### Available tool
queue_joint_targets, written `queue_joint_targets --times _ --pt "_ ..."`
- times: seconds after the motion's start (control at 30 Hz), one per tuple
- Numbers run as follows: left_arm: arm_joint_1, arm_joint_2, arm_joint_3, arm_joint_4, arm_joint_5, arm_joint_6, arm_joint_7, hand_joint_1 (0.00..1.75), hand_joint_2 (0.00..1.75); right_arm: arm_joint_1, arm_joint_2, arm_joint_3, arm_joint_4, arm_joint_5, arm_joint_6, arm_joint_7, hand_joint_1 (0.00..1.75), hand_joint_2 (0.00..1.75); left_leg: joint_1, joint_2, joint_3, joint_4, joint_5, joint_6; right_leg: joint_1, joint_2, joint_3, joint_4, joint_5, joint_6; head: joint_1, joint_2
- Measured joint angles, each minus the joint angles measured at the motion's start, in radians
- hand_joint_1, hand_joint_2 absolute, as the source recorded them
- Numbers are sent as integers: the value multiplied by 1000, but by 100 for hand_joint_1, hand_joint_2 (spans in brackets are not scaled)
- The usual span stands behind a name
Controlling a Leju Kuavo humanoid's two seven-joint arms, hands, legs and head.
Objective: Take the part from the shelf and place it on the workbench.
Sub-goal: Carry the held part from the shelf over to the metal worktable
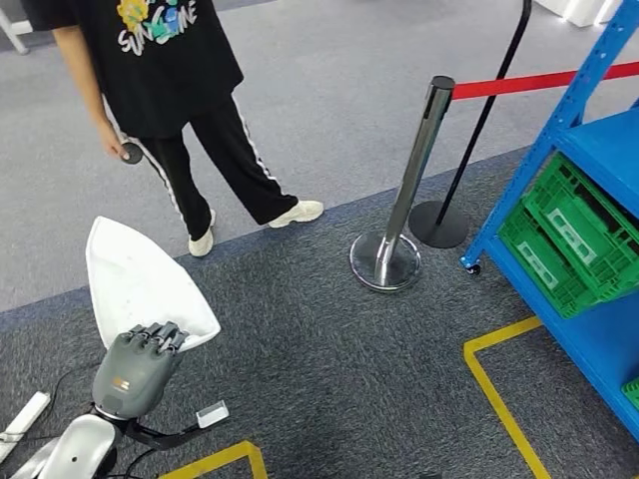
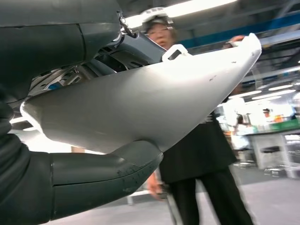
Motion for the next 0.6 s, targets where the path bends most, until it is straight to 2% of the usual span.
queue_joint_targets --times 0.03,0.07,0.1,0.13,0.17,0.2,0.27,0.3,0.33,0.37,0.4,0.47,0.5,0.53,0.57,0.6 --pt "4 0 8 -2 0 0 -3 175 175 1 2 0 0 -1 -4 6 0 0 0 -13 0 0 0 3 0 20 -33 69 -30 0 3 0" --pt "9 -1 16 -2 0 1 -5 175 175 2 5 0 0 -1 -9 12 0 0 0 -27 0 0 0 5 0 31 -67 133 -52 1 4 0" --pt "16 -1 23 -2 0 2 -8 175 175 2 7 0 0 -2 -13 16 0 0 0 -42 0 1 0 5 0 35 -90 171 -56 1 4 0" --pt "23 -2 29 -3 0 2 -11 175 175 2 9 0 0 -2 -15 18 0 0 1 -57 1 1 0 5 -1 38 -96 171 -41 0 4 0" --pt "29 -3 34 -3 0 3 -13 175 175 2 11 0 0 -2 -16 19 0 0 2 -72 2 2 0 4 -2 42 -83 132 -8 -1 4 0" --pt "32 -3 39 -3 0 4 -14 175 175 1 12 0 0 -2 -17 19 0 0 4 -87 3 3 -1 2 -4 54 -57 68 31 -1 4 0" --pt "37 -3 50 -5 0 6 -18 175 175 0 14 0 0 -2 -18 18 0 0 5 -115 0 8 -1 -8 -10 98 -3 -50 78 -2 4 0" --pt "39 -4 55 -6 0 8 -20 175 175 -1 16 0 0 -2 -19 18 0 0 6 -126 -4 10 0 -15 -12 115 12 -78 84 -3 4 0" --pt "43 -4 60 -7 0 9 -23 175 175 -2 17 0 0 -2 -19 17 0 0 8 -137 -8 10 3 -23 -11 120 17 -87 81 -7 3 0" --pt "48 -3 65 -7 0 11 -26 175 175 -2 18 0 0 -2 -19 17 0 0 11 -147 -11 8 7 -29 -9 110 19 -88 82 -12 3 0" --pt "55 -3 70 -8 0 13 -29 175 175 -3 19 0 0 -2 -19 17 0 0 12 -142 -13 7 8 -34 -8 100 19 -90 85 -18 2 0" --pt "64 -2 79 -8 0 16 -32 175 175 -2 22 0 0 -2 -19 17 0 0 9 -94 -33 45 -18 -42 -8 77 22 -97 90 -31 -3 0" --pt "65 -3 82 -8 0 18 -32 175 175 -2 23 0 0 -2 -20 17 0 0 6 -60 -57 95 -47 -44 -6 64 23 -99 91 -36 -5 0" --pt "64 -3 85 -8 0 19 -33 175 175 -1 23 0 0 -2 -20 17 0 0 5 -37 -88 161 -79 -45 -4 50 23 -100 91 -39 -7 0" --pt "65 -4 87 -8 0 19 -33 175 175 0 23 0 0 -2 -20 17 0 0 5 -28 -118 225 -106 -46 -1 35 23 -100 90 -42 -8 0" --pt "67 -5 89 -8 0 20 -34 175 175 1 23 0 0 -2 -21 17 0 0 5 -25 -138 270 -118 -46 0 20 22 -100 90 -43 -8 0"
